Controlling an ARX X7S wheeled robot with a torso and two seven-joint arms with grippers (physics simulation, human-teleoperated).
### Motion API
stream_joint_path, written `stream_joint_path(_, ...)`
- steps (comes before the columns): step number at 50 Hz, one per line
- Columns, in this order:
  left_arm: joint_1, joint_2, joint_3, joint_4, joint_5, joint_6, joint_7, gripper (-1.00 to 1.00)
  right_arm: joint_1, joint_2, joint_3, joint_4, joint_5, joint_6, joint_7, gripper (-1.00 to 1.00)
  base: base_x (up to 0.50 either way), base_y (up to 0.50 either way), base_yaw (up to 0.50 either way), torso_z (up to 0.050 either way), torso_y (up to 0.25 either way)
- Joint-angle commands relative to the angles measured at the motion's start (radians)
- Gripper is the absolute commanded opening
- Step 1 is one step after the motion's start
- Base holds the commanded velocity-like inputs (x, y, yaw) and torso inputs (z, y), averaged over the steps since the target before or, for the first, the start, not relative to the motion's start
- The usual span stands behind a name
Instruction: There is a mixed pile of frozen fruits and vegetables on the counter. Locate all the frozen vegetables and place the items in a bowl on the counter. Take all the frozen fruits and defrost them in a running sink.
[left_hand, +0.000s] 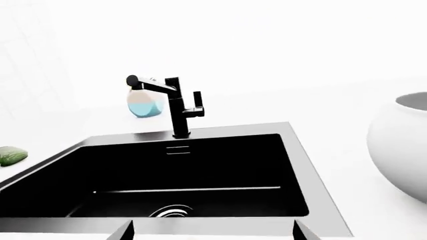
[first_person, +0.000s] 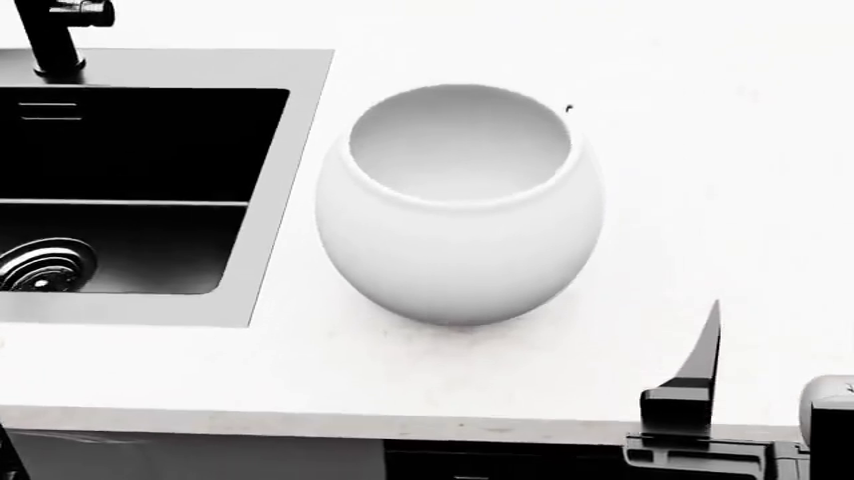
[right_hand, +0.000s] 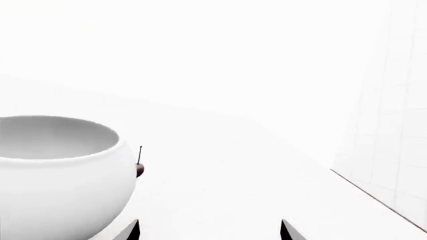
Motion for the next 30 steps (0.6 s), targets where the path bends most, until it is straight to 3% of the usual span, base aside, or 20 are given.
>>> stream_joint_path(1,0.001,0.006,-0.048,0.010,0.004,-0.054,0.024,1.00,0.006,-0.019,0.043,-0.012,-0.004,0.016,-0.025,1.00,0.50,-0.17,0.00,0.000,0.000)
stream_joint_path(18,0.009,-0.005,-0.069,0.031,-0.014,-0.080,0.021,1.00,0.036,-0.023,0.087,-0.070,0.071,0.094,-0.040,1.00,0.50,-0.18,0.00,0.000,0.000)
stream_joint_path(21,0.024,-0.003,-0.102,0.048,-0.027,-0.085,0.028,1.00,0.039,0.001,0.096,-0.075,0.130,0.096,0.005,1.00,0.50,-0.18,0.00,0.000,0.000)
stream_joint_path(25,-0.020,-0.002,-0.046,0.017,-0.004,-0.089,-0.003,1.00,0.034,0.031,0.099,-0.073,0.194,0.086,0.061,1.00,0.49,-0.18,0.00,0.000,0.004)
stream_joint_path(29,0.045,-0.008,-0.121,0.059,-0.033,-0.078,0.032,1.00,0.024,0.046,0.090,-0.071,0.220,0.072,0.086,1.00,0.40,-0.17,0.00,0.000,0.000)
stream_joint_path(30,0.016,-0.006,-0.089,0.042,-0.022,-0.084,0.015,1.00,0.022,0.050,0.087,-0.071,0.226,0.068,0.092,1.00,0.37,-0.16,0.00,0.000,0.000)
